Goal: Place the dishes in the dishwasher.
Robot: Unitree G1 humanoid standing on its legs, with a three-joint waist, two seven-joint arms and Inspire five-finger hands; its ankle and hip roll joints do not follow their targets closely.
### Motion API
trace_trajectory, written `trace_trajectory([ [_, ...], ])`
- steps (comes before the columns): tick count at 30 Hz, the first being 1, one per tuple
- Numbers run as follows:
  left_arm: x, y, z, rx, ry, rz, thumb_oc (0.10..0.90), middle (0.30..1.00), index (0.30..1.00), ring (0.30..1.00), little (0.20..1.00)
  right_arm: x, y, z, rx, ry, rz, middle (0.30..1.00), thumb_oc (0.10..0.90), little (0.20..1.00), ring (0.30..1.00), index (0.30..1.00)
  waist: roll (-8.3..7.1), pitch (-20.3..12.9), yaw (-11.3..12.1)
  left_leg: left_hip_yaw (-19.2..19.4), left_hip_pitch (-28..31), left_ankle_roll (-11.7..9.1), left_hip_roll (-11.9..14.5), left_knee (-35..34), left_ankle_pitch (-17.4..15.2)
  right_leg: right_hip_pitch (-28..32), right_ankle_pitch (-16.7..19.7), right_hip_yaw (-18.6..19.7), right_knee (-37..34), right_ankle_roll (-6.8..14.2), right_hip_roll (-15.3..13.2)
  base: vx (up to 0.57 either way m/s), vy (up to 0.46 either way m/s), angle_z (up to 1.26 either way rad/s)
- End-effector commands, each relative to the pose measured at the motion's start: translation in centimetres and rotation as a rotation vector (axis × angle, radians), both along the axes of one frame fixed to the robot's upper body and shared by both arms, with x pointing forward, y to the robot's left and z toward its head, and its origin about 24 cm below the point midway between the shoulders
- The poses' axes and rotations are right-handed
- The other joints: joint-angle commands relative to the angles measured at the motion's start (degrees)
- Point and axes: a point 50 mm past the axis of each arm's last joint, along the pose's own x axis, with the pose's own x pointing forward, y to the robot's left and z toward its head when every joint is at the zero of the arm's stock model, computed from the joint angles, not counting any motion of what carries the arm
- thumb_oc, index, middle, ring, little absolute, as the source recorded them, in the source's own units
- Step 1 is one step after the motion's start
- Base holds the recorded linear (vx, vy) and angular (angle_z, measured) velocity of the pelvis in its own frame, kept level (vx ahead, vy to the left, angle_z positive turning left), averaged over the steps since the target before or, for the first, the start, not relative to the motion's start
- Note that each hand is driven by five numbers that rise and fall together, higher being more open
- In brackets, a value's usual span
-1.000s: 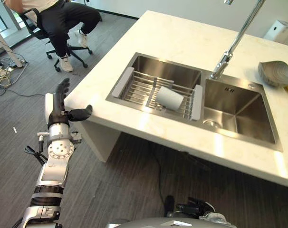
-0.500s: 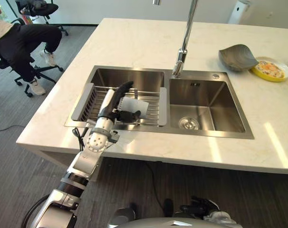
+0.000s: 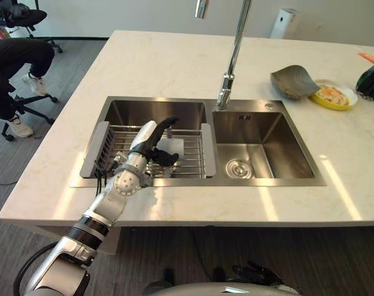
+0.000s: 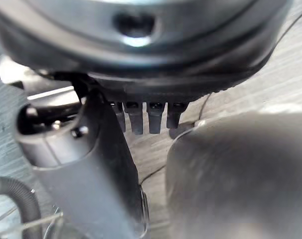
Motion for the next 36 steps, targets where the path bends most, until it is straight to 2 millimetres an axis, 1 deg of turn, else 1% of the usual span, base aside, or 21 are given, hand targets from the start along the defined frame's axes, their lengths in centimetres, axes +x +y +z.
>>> trace_trajectory([
  [1,2.6,-2.8,5.9,0.114,-0.243,-0.134,0.800,0.900,0.900,0.900,0.900,0.4,0.6,0.3,0.060,-0.049,-0.033,0.900,0.800,0.900,0.900,0.900,1.11,-2.7,1.1,1.3,1.7,-3.2,1.7,0.3,-4.9,-0.6,-5.6,-1.3,1.0,3.4,-1.0,-0.01,0.034,-0.07],
  [5,2.7,-4.0,5.9,0.243,-0.246,-0.210,0.800,0.900,0.900,0.900,0.900,0.7,0.9,0.5,0.080,-0.068,-0.017,0.900,0.800,0.900,0.900,0.900,1.13,-2.9,1.0,1.4,1.7,-3.1,1.7,0.3,-5.0,-0.6,-5.5,-1.6,1.0,3.7,-1.3,0.00,0.015,-0.03],
  [8,2.7,-4.6,5.8,0.294,-0.240,-0.251,0.800,0.900,0.900,0.900,0.900,1.0,1.5,0.7,0.103,-0.084,-0.010,0.900,0.800,0.900,0.900,0.900,1.28,-3.0,1.2,1.4,1.8,-3.0,1.4,0.3,-5.1,-0.5,-5.4,-1.8,1.0,3.9,-1.5,0.00,0.023,-0.10],
  [9,2.7,-4.6,6.1,0.320,-0.258,-0.259,0.800,0.900,0.900,0.900,0.900,-1.4,0.0,0.1,0.086,-0.012,-0.011,0.900,0.800,0.900,0.900,0.900,1.29,-2.9,1.1,1.5,1.8,-3.0,1.4,0.3,-5.1,-0.5,-5.4,-1.8,1.0,4.1,-1.5,0.00,0.011,-0.08],
  [10,3.0,-4.5,6.2,0.327,-0.252,-0.253,0.800,0.900,0.900,0.900,0.900,-1.7,-0.8,-0.1,0.060,0.018,-0.008,0.900,0.800,0.900,0.900,0.900,1.30,-2.8,1.0,1.5,1.8,-3.0,1.3,0.3,-5.1,-0.5,-5.4,-1.7,1.0,4.1,-1.5,0.00,0.000,0.00],
  [11,3.1,-4.0,6.4,0.351,-0.258,-0.238,0.800,0.900,0.900,0.900,0.900,-2.5,-2.0,-0.4,0.018,0.070,-0.039,0.900,0.800,0.900,0.900,0.900,1.28,-2.7,1.1,1.5,1.8,-2.9,1.3,0.3,-5.2,-0.5,-5.4,-1.8,1.0,4.1,-1.6,0.00,0.000,0.00],
  [15,3.1,-4.0,6.5,0.386,-0.275,-0.236,0.800,0.900,0.900,0.900,0.900,-2.5,-2.5,-0.5,-0.003,0.082,-0.033,0.900,0.800,0.900,0.900,0.900,1.42,-2.6,1.2,1.4,1.8,-2.8,1.2,0.3,-5.2,-0.4,-5.5,-1.9,1.0,4.1,-1.7,0.00,0.000,0.00],
  [17,3.1,-3.9,7.0,0.443,-0.324,-0.232,0.800,0.900,0.900,0.900,0.900,-2.6,-3.0,-0.5,-0.015,0.103,-0.054,0.900,0.800,0.900,0.900,0.900,1.72,-2.7,1.3,1.3,2.0,-2.7,0.9,0.3,-5.4,-0.2,-5.5,-1.9,1.0,4.3,-2.0,0.03,0.019,0.00],
  [19,3.1,-3.9,7.0,0.462,-0.333,-0.231,0.800,0.900,0.900,0.900,0.900,-2.7,-3.1,-0.5,-0.019,0.105,-0.058,0.900,0.800,0.900,0.900,0.900,1.75,-2.7,1.3,1.4,2.1,-2.6,0.9,0.3,-5.5,-0.2,-5.5,-2.0,1.0,4.3,-2.0,0.00,0.000,0.00],
  [20,3.2,-3.7,7.4,0.509,-0.359,-0.230,0.800,0.900,0.900,0.900,0.900,-2.7,-3.8,-0.4,-0.036,0.109,-0.073,0.900,0.800,0.900,0.900,0.900,1.86,-2.6,1.2,1.5,2.1,-2.6,0.8,0.3,-5.5,-0.2,-5.4,-2.0,1.0,4.4,-2.1,0.00,0.000,0.00],
  [25,3.4,-3.3,7.7,0.585,-0.375,-0.222,0.800,0.900,0.900,0.900,0.900,-3.3,-4.7,-0.4,-0.058,0.131,-0.103,0.900,0.800,0.900,0.900,0.900,1.99,-2.7,1.1,1.5,2.3,-2.5,0.8,0.3,-5.7,0.0,-5.5,-1.9,1.0,4.5,-2.2,0.01,0.002,0.00],
  [27,3.7,-2.9,7.6,0.624,-0.368,-0.205,0.800,0.900,0.900,0.900,0.900,-3.4,-5.1,-0.3,-0.069,0.142,-0.100,0.900,0.800,0.900,0.900,0.900,2.08,-2.8,1.0,1.5,2.4,-2.5,0.7,0.3,-5.8,0.0,-5.5,-1.9,1.0,4.5,-2.2,0.02,0.007,0.00],
  [29,3.7,-2.9,7.7,0.624,-0.369,-0.205,0.800,0.900,0.900,0.900,0.900,-3.3,-5.1,-0.3,-0.069,0.141,-0.100,0.900,0.800,0.900,0.900,0.900,2.07,-2.8,1.1,1.6,2.4,-2.5,0.7,0.3,-5.8,0.0,-5.5,-1.9,1.0,4.5,-2.2,0.00,0.000,0.00],
  [36,5.0,-1.1,6.7,0.746,-0.319,-0.140,0.800,0.900,0.900,0.900,0.900,-3.2,-6.2,0.0,-0.106,0.154,-0.074,0.900,0.800,0.900,0.900,0.900,2.28,-2.9,0.7,1.9,2.5,-2.5,0.7,0.3,-5.9,-0.2,-5.6,-1.6,1.0,4.6,-2.2,0.00,0.002,0.00],
])
